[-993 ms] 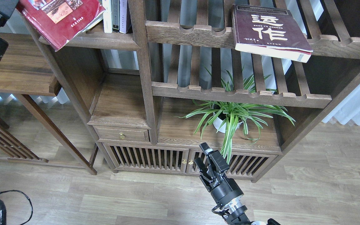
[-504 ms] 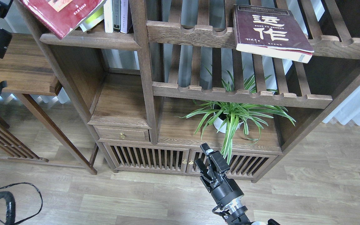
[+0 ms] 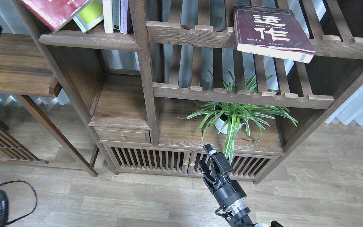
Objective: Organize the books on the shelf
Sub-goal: 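Insert the red book onto the top shelf with the left gripper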
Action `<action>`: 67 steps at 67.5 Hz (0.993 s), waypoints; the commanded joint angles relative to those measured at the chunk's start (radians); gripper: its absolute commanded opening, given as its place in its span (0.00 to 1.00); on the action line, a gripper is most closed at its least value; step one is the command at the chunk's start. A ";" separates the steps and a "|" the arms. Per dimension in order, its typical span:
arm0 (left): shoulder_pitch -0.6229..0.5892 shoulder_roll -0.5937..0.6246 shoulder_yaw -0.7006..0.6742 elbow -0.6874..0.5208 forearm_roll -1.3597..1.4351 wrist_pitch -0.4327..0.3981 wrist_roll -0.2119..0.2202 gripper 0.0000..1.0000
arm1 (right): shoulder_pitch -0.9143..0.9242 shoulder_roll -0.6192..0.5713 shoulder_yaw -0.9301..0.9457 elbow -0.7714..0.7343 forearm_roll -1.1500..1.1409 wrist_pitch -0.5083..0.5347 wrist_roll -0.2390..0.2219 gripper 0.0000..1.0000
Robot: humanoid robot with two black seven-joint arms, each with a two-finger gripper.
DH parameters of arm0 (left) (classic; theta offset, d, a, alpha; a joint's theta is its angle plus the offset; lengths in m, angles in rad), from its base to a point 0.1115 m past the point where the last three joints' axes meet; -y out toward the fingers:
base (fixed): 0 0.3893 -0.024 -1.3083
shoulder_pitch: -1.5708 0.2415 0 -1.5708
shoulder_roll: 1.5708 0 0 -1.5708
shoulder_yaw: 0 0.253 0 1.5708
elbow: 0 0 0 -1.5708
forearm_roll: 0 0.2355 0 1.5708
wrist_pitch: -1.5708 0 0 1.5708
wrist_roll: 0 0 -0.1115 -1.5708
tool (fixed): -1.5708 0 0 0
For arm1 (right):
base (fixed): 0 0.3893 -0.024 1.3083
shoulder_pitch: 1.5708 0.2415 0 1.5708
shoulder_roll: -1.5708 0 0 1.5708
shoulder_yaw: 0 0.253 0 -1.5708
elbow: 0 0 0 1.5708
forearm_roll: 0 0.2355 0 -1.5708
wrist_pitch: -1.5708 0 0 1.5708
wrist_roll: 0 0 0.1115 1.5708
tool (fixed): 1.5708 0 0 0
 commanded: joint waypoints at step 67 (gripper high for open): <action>-0.098 0.027 0.040 0.081 0.419 0.000 -0.236 0.03 | -0.001 0.000 -0.020 0.009 0.001 0.000 -0.003 0.98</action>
